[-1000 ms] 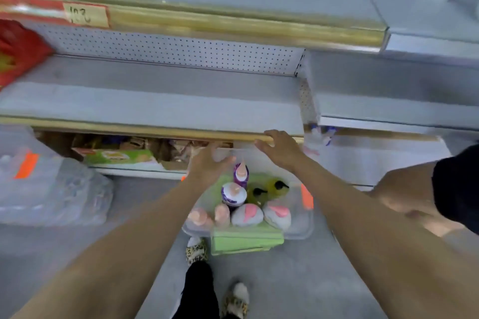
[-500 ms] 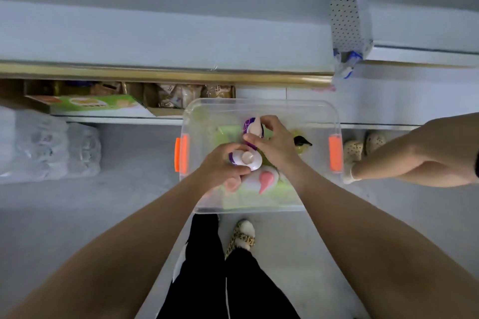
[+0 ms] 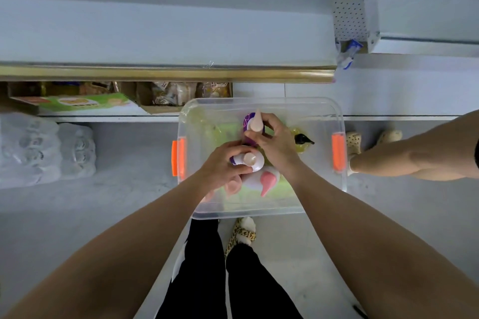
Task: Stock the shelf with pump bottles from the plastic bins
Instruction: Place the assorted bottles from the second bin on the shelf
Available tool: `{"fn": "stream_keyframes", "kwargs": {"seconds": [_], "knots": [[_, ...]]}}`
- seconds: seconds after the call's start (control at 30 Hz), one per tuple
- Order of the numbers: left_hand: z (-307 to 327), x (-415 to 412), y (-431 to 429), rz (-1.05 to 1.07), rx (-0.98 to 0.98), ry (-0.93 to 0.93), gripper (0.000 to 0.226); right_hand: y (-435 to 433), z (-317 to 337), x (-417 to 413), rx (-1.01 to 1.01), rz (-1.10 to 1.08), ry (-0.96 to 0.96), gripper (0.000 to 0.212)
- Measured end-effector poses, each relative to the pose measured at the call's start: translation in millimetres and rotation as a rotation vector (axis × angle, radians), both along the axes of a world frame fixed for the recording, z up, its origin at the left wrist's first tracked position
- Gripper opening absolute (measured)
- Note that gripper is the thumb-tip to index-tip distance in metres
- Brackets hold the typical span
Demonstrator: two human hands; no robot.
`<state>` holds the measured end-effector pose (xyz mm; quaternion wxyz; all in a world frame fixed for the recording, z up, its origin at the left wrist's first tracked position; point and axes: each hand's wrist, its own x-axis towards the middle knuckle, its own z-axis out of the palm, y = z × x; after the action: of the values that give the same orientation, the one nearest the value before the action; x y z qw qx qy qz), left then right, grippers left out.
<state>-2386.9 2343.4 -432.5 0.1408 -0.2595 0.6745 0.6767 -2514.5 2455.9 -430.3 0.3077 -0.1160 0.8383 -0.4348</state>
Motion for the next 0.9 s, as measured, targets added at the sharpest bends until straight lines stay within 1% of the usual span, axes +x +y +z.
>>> {"fn": "stream_keyframes", "kwargs": {"seconds": [0.07, 0.2, 0.37, 0.5, 0.57, 0.67, 0.8, 0.9], "knots": [[-3, -1, 1, 0.042, -0.008, 0.008, 0.039, 1, 4, 0, 0.008, -0.019, 0.027, 0.04], [2, -3, -4, 0.078, -0.057, 0.024, 0.04, 8, 24, -6, 0.007, 0.03, 0.06, 0.046], [39, -3, -9, 0.198, -0.047, 0.065, 0.038, 11, 76, -19, -0.088, 0.067, 0.084, 0.032], [96, -3, -16, 0.276, -0.056, 0.129, 0.03, 17, 130, -31, -0.196, 0.092, 0.107, 0.032], [124, -2, -19, 0.342, -0.057, 0.185, 0.025, 19, 162, -37, -0.235, 0.136, 0.166, 0.031], [169, 2, -23, 0.456, -0.036, 0.257, 0.027, 21, 213, -45, -0.315, 0.158, 0.27, 0.033], [233, 14, -28, 0.5, -0.037, 0.357, 0.029, 15, 281, -50, -0.399, 0.174, 0.377, 0.032], [283, 19, -35, 0.544, -0.049, 0.462, 0.026, 5, 336, -53, -0.485, 0.173, 0.458, 0.029]]}}
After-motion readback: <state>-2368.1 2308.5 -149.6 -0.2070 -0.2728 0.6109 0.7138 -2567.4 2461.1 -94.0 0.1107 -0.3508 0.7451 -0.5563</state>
